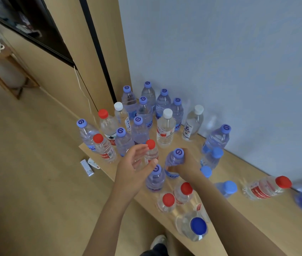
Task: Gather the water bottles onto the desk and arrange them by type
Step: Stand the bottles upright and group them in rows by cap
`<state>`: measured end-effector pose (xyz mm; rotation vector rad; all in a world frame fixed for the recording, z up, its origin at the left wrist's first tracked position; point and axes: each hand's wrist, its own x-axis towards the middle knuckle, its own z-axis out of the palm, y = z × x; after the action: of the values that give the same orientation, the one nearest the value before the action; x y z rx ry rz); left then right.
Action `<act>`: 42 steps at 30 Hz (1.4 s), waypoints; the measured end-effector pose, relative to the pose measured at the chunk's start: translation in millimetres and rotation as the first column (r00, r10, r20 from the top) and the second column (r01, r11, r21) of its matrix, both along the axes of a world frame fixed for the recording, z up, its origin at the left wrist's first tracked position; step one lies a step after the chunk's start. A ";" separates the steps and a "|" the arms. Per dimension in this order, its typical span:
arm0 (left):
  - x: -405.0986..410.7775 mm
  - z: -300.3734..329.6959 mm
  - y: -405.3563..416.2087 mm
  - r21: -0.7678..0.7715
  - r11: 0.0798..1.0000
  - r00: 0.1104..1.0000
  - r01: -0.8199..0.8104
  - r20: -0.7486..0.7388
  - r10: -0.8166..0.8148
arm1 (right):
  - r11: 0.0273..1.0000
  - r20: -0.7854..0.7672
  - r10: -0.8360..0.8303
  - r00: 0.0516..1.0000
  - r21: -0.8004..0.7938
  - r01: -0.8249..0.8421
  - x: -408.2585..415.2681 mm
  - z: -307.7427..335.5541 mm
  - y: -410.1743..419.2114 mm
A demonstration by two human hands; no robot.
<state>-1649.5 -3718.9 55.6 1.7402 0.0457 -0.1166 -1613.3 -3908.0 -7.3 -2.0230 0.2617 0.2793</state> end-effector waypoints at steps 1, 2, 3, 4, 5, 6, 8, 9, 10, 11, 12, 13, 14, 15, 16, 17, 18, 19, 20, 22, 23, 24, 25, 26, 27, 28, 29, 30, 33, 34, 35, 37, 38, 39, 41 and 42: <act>-0.3 -0.3 0.2 -0.002 1.000 1.000 -0.001 0.002 0.001 | 1.000 -0.008 0.013 1.000 0.024 -0.013 1.0 -1.1 -0.2; -0.8 -0.5 0.4 -0.002 1.000 1.000 -0.002 0.004 0.002 | 0.999 -0.006 0.022 1.000 0.042 -0.022 2.1 -2.6 -0.1; -1.2 -0.8 0.7 -0.001 1.000 1.000 -0.005 0.006 0.005 | 0.999 0.003 0.024 1.000 0.047 -0.024 3.1 -4.6 -0.1; -1.3 -1.0 0.8 0.000 1.000 1.000 -0.006 0.009 0.006 | 0.999 0.004 0.021 1.000 0.050 -0.021 3.8 -5.0 0.2; -1.4 -1.3 0.7 0.001 1.000 1.000 -0.006 0.012 0.006 | 0.998 0.003 0.004 1.000 0.056 -0.004 3.7 -4.8 0.0; -1.4 -1.2 0.5 0.002 1.000 1.000 -0.006 0.018 0.006 | 0.998 0.007 -0.022 1.000 0.067 0.021 2.8 -3.5 -0.5; -0.8 0.1 -0.7 0.002 1.000 0.999 -0.001 0.036 0.001 | 0.991 0.027 -0.081 0.996 0.108 0.077 -1.4 0.1 -1.5; -0.3 1.6 -1.6 0.005 1.000 0.999 0.005 0.047 -0.006 | 0.983 0.034 -0.119 0.992 0.142 0.113 -4.3 3.7 -1.6; 0.4 3.8 -2.8 0.009 1.000 0.998 0.014 0.058 -0.015 | 0.970 0.038 -0.169 0.985 0.187 0.159 -7.6 9.4 -1.8; 1.1 6.2 -4.3 0.012 1.000 0.998 0.024 0.065 -0.024 | 0.953 0.055 -0.220 0.974 0.226 0.202 -10.7 17.5 -2.6; 1.7 8.7 -6.2 0.013 0.999 0.997 0.036 0.069 -0.037 | 0.939 0.088 -0.261 0.961 0.256 0.231 -14.1 27.7 -4.7; 2.6 11.6 -8.6 0.018 0.998 0.996 0.053 0.069 -0.054 | 0.930 0.124 -0.284 0.951 0.276 0.242 -16.9 39.6 -8.1; 3.8 14.8 -11.1 0.026 0.997 0.995 0.075 0.068 -0.077 | 0.924 0.149 -0.292 0.945 0.297 0.239 -19.1 53.7 -11.6; 4.8 18.5 -14.1 0.034 0.994 0.992 0.102 0.068 -0.104 | 0.920 0.173 -0.291 0.941 0.319 0.226 -21.7 69.8 -15.9; 5.1 22.9 -18.0 0.036 0.990 0.988 0.134 0.071 -0.137 | 0.917 0.201 -0.287 0.937 0.340 0.208 -25.1 86.5 -21.3; 5.1 27.8 -22.5 0.034 0.985 0.982 0.169 0.076 -0.172 | 0.916 0.237 -0.279 0.930 0.356 0.184 -29.0 103.7 -26.6; 5.0 33.3 -28.1 0.034 0.978 0.974 0.205 0.088 -0.207 | 0.919 0.279 -0.271 0.921 0.359 0.162 -33.7 120.8 -32.3; 4.7 39.1 -34.8 0.046 0.971 0.965 0.235 0.110 -0.239 | 0.927 0.319 -0.260 0.911 0.347 0.143 -39.0 137.4 -38.0; 3.3 45.7 -42.4 0.066 0.963 0.954 0.260 0.139 -0.267 | 0.933 0.353 -0.250 0.902 0.337 0.127 -45.2 153.2 -43.5; -0.6 59.2 -59.6 0.092 0.947 0.923 0.308 0.210 -0.321 | 0.932 0.408 -0.246 0.879 0.350 0.099 -58.4 181.7 -54.9; -3.7 66.2 -69.1 0.087 0.938 0.908 0.337 0.234 -0.348 | 0.929 0.432 -0.248 0.867 0.360 0.087 -65.2 194.4 -60.9; -8.1 74.0 -78.7 0.074 0.927 0.894 0.367 0.247 -0.373 | 0.928 0.453 -0.250 0.856 0.364 0.078 -72.3 207.3 -66.8; -13.7 81.5 -88.7 0.057 0.917 0.881 0.395 0.259 -0.395 | 0.929 0.471 -0.247 0.847 0.363 0.069 -79.1 219.4 -72.5; -20.5 88.8 -99.3 0.036 0.907 0.869 0.419 0.275 -0.412 | 0.930 0.486 -0.244 0.839 0.363 0.060 -86.1 230.9 -78.7; -27.5 95.6 -109.8 0.013 0.900 0.860 0.436 0.288 -0.421 | 0.929 0.496 -0.244 0.833 0.365 0.055 -93.1 241.4 -84.9; -34.6 102.5 -120.7 -0.007 0.896 0.856 0.444 0.298 -0.422 | 0.930 0.505 -0.247 0.827 0.365 0.055 -100.4 251.2 -91.7; -42.2 109.0 -131.7 -0.021 0.898 0.856 0.440 0.312 -0.412 | 0.932 0.516 -0.249 0.819 0.358 0.058 -107.5 260.0 -99.1; -50.4 115.3 -142.6 -0.034 0.902 0.856 0.430 0.333 -0.396 | 0.936 0.527 -0.249 0.813 0.346 0.062 -114.4 267.9 -106.7; -78.4 131.6 -174.7 -0.087 0.917 0.874 0.390 0.348 -0.339 | 0.961 0.545 -0.214 0.811 0.265 0.076 -135.0 287.2 -131.0; -87.8 136.3 -184.5 -0.103 0.920 0.880 0.379 0.346 -0.324 | 0.967 0.548 -0.197 0.813 0.243 0.070 -142.1 291.8 -139.1; -96.3 140.8 -193.5 -0.112 0.920 0.882 0.375 0.349 -0.317 | 0.970 0.549 -0.186 0.815 0.237 0.061 -148.6 295.3 -146.7; -113.0 148.6 -208.7 -0.119 0.918 0.882 0.377 0.347 -0.318 | 0.969 0.554 -0.169 0.815 0.243 0.035 -161.6 299.3 -160.7; -121.7 151.8 -215.2 -0.129 0.915 0.884 0.383 0.337 -0.323 | 0.966 0.557 -0.162 0.815 0.259 0.015 -167.8 299.7 -166.9; -130.0 153.5 -220.8 -0.147 0.905 0.883 0.398 0.329 -0.335 | 0.954 0.553 -0.162 0.817 0.299 -0.014 -173.4 299.1 -172.8; -143.7 155.9 -230.8 -0.189 0.882 0.879 0.431 0.310 -0.363 | 0.902 0.530 -0.164 0.832 0.422 -0.092 -181.4 298.4 -183.5; -149.8 156.8 -235.2 -0.208 0.871 0.877 0.445 0.295 -0.379 | 0.871 0.517 -0.155 0.842 0.473 -0.130 -184.8 298.6 -187.8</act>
<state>-1799.3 -3954.1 212.4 1.4545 -0.5120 -0.2126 -1798.1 -4095.7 291.3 -1.5036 -0.1500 -0.2323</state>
